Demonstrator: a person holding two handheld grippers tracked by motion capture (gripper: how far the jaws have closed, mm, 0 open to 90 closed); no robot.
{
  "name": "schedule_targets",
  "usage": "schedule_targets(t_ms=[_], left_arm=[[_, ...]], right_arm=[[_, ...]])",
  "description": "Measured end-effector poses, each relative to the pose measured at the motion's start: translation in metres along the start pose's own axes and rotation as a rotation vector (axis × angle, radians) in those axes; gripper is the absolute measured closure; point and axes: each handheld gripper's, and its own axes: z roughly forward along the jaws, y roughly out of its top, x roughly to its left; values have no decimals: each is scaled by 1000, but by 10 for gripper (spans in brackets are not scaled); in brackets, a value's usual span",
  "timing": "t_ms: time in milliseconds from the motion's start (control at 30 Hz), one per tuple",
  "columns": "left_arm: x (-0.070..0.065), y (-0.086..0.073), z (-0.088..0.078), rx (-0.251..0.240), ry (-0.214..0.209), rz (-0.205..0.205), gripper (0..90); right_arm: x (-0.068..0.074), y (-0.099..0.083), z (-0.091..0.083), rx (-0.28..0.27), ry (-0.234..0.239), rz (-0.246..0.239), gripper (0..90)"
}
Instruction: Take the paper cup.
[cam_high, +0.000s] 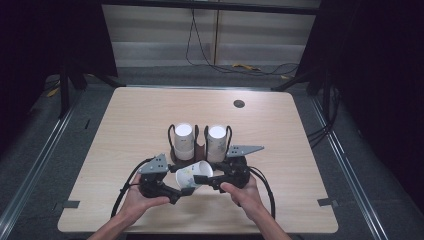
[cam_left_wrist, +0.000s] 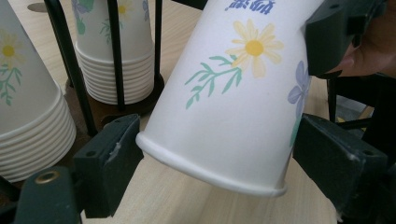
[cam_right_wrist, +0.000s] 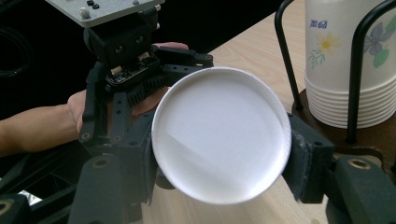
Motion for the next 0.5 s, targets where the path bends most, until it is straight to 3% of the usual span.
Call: schedule_targets(t_ms=[500], left_arm=[[1,0,2,-31,-9,0,157]], right_arm=[[0,0,1,-6,7,6,378]])
